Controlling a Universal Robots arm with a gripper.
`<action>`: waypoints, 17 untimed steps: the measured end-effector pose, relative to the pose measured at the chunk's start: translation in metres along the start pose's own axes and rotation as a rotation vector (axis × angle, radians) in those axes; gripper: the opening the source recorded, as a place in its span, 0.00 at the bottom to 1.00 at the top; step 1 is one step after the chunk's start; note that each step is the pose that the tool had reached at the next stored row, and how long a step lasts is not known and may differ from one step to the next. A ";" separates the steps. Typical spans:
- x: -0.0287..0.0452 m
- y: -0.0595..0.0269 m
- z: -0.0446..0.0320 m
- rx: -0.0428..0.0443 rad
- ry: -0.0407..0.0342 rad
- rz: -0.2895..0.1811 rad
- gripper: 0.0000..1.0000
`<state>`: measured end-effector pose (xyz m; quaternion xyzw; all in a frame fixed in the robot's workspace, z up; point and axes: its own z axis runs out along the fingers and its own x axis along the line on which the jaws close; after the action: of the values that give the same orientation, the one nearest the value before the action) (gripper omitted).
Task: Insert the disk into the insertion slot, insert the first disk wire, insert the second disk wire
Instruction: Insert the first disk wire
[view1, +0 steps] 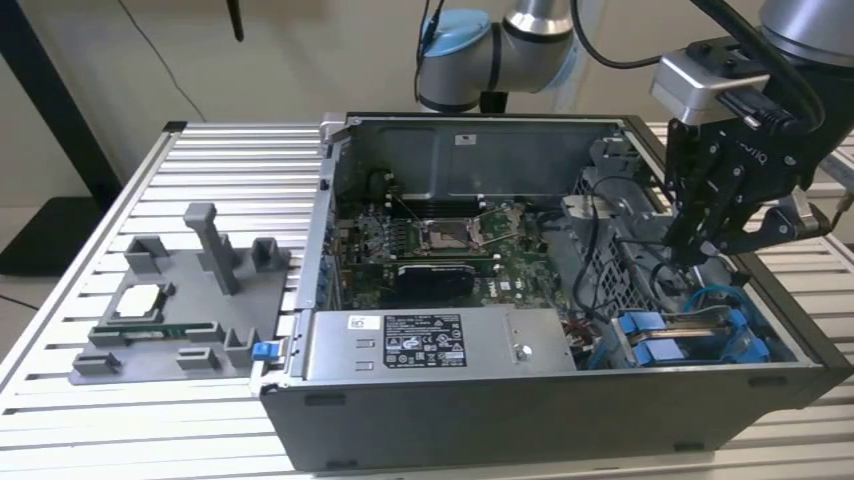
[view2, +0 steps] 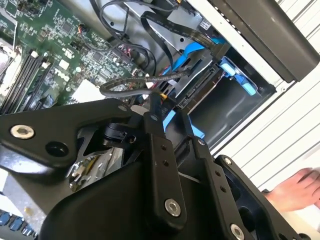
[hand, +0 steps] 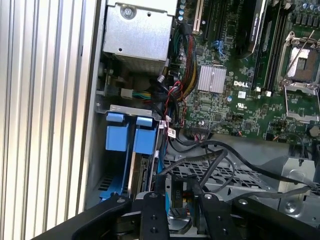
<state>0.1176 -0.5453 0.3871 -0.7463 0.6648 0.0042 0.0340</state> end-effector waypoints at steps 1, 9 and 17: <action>0.0000 0.0000 0.0000 0.0003 -0.0001 0.000 1.00; 0.0001 -0.0004 0.0000 0.0040 -0.0008 -0.004 1.00; 0.0001 -0.0006 0.0005 0.0064 -0.0006 -0.009 1.00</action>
<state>0.1182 -0.5453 0.3866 -0.7491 0.6614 0.0021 0.0366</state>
